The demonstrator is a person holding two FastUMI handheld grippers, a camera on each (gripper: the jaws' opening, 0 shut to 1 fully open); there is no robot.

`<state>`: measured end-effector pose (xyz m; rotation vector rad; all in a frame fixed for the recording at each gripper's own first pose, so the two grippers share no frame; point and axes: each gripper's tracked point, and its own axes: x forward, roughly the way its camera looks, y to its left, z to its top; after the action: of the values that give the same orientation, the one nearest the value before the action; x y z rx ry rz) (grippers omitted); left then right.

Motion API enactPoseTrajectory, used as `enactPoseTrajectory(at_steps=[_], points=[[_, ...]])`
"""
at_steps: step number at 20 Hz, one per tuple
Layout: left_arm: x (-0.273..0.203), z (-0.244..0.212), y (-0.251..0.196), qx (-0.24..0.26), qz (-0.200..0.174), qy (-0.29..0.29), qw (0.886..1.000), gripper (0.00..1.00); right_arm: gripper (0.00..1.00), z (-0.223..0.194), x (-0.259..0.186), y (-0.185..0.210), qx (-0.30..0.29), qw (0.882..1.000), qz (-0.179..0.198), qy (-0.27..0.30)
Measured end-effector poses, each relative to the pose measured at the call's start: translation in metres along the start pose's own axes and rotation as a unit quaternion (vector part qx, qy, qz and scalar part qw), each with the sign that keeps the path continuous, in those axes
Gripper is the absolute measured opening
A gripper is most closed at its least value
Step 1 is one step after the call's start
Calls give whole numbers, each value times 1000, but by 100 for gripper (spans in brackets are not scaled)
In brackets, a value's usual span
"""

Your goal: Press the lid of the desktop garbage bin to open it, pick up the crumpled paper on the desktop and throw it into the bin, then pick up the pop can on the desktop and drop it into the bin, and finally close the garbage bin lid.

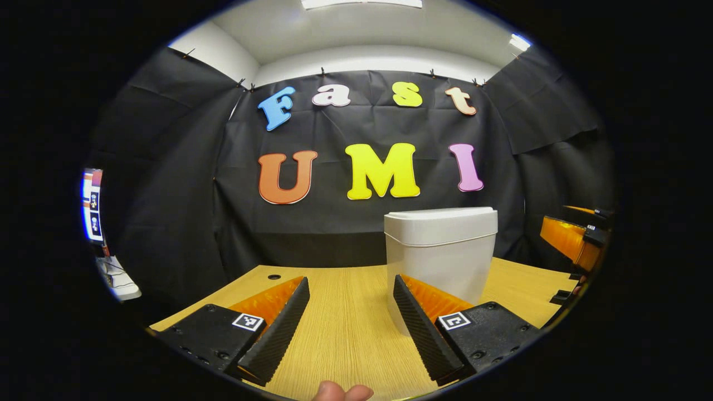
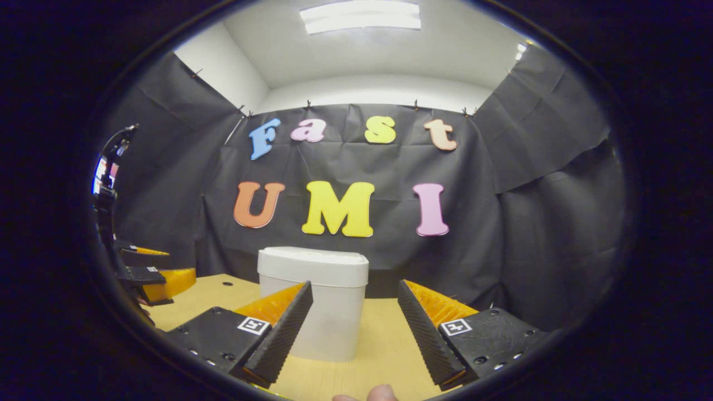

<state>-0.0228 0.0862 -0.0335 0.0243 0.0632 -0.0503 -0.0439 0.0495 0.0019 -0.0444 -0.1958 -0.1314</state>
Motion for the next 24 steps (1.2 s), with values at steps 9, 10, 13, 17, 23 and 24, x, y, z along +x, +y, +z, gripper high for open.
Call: enactPoseTrajectory(at_steps=[9, 10, 13, 17, 23, 24], points=[[-2, 6, 1, 4, 11, -9, 1000, 98, 95, -14, -1, 5, 7, 1000, 3, 15], [-3, 7, 2, 9, 14, -11, 1000, 98, 98, -14, -1, 5, 6, 1000, 3, 16], [1, 3, 0, 7, 13, -8, 1000, 98, 95, -14, -1, 3, 4, 1000, 2, 14], [-1, 3, -1, 8, 14, -7, 1000, 98, 98, -16, -4, 0, -5, 1000, -3, 15], [-1, 7, -7, 6, 8, -12, 1000, 98, 95, -14, -7, -2, -1, 1000, -4, 16], [-1, 7, -8, 3, 6, -11, 1000, 98, 95, -13, -7, -3, -2, 1000, -4, 15]])
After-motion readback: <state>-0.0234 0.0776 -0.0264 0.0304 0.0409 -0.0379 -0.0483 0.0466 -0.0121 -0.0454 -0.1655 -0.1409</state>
